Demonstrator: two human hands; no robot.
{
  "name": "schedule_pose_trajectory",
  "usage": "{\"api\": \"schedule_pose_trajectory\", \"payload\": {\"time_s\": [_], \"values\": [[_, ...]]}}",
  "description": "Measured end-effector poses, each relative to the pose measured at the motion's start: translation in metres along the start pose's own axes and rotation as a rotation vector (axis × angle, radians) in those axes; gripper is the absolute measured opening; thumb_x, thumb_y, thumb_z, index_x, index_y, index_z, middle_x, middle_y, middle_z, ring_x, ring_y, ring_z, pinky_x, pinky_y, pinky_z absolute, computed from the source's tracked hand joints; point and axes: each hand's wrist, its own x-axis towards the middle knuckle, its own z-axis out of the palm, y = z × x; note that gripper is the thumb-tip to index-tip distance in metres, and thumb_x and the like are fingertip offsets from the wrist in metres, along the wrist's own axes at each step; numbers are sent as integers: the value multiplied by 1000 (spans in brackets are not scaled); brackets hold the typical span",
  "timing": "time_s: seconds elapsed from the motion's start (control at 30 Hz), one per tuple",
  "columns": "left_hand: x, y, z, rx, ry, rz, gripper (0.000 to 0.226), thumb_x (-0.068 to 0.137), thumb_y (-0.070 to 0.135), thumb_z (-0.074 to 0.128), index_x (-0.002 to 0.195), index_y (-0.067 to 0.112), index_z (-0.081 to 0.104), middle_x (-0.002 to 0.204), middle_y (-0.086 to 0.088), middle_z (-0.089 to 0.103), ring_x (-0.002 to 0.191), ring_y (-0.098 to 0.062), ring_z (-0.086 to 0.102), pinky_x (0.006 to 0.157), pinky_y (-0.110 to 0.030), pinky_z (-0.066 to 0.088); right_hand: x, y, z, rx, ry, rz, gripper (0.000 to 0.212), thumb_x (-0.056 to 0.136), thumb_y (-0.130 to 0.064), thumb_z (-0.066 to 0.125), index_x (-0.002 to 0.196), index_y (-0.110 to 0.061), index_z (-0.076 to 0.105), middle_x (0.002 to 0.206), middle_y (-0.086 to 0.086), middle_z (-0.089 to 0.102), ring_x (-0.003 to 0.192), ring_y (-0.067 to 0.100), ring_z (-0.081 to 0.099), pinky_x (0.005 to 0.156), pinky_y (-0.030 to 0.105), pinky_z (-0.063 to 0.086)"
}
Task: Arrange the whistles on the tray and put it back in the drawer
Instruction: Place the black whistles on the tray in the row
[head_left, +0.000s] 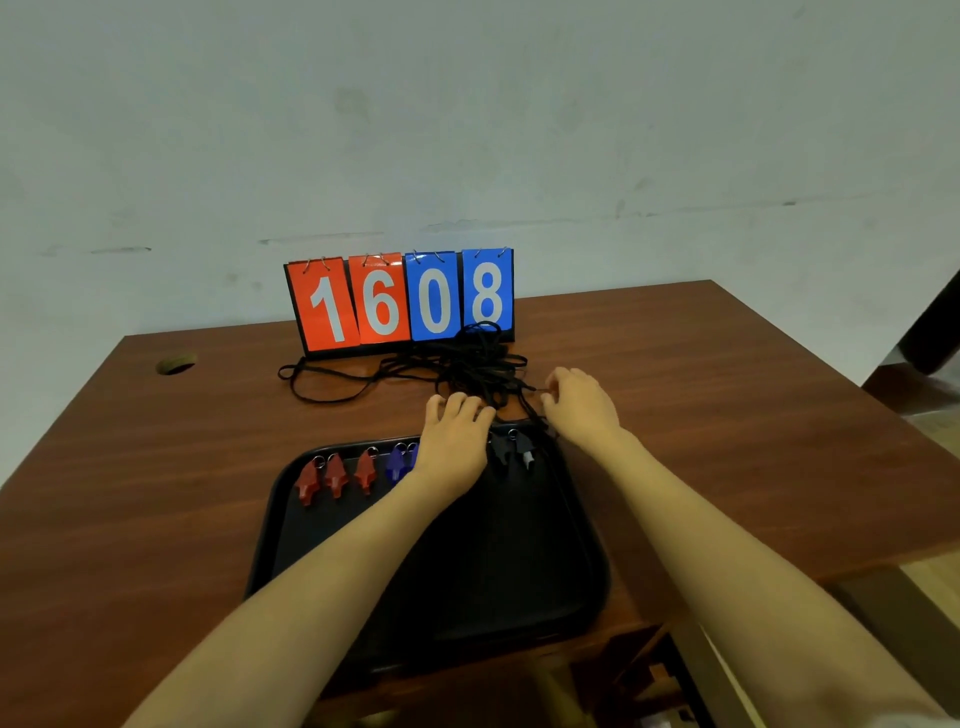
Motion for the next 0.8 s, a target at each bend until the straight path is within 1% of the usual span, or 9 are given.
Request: {"api": "schedule_pose_trajectory", "payload": {"time_s": [0.1,0.17,0.3,0.43,0.5,0.6,0.67,0.7,0.8], "values": [[26,-13,-1,-29,-67,-18,49,92,11,44,140,16,38,145,-6,36,137,-26,26,113,-41,19,32,1,5,15,-110,-11,31,96,-18,46,126,-9,52,127,13,55,115,30,52,88,38,46],[41,-22,3,-58,-119,-40,51,93,10,41,143,18,35,147,-6,34,139,-26,24,113,-40,21,49,2,13,31,-198,-11,37,95,-16,48,132,-10,48,131,15,52,117,32,52,91,39,45],[68,-35,15,-71,-228,-8,49,99,16,35,147,21,27,154,-6,24,145,-28,12,117,-42,14,73,7,35,29,-298,1,41,95,-14,51,135,-12,44,134,17,47,122,35,48,97,40,43],[80,-50,34,-81,-371,11,46,103,20,27,149,22,24,158,-2,17,147,-23,8,120,-42,8,81,17,49,0,-158,23,23,95,-12,51,116,-6,57,121,16,56,109,34,55,85,37,46],[81,-55,40,-107,-397,-10,46,103,20,27,149,22,23,159,-1,15,148,-21,8,120,-44,7,84,23,53,-11,-118,32,18,95,-11,52,110,-4,59,117,15,57,107,33,54,84,37,45],[80,-55,37,-136,-399,-18,45,103,20,26,148,20,26,158,-2,17,148,-22,8,120,-44,6,87,27,55,-22,-100,28,15,95,-8,48,105,-4,58,114,15,55,110,32,48,85,38,42],[78,-56,33,-143,-380,-30,44,103,19,28,147,19,29,157,-5,19,147,-24,8,120,-45,8,84,23,51,-28,-85,12,16,96,-9,45,108,-5,54,114,13,54,110,32,46,83,38,42],[77,-56,29,-153,-354,-41,44,102,20,31,147,18,30,157,-7,20,147,-25,9,119,-44,10,81,20,47,-27,-49,-5,15,97,-10,42,109,-6,51,112,13,54,108,32,47,80,38,41],[74,-52,7,-243,-198,-114,52,100,28,41,147,13,25,154,-9,25,144,-26,18,115,-42,22,75,0,22,43,111,-111,12,99,-15,39,103,-9,49,96,11,59,88,30,53,66,36,41]]}}
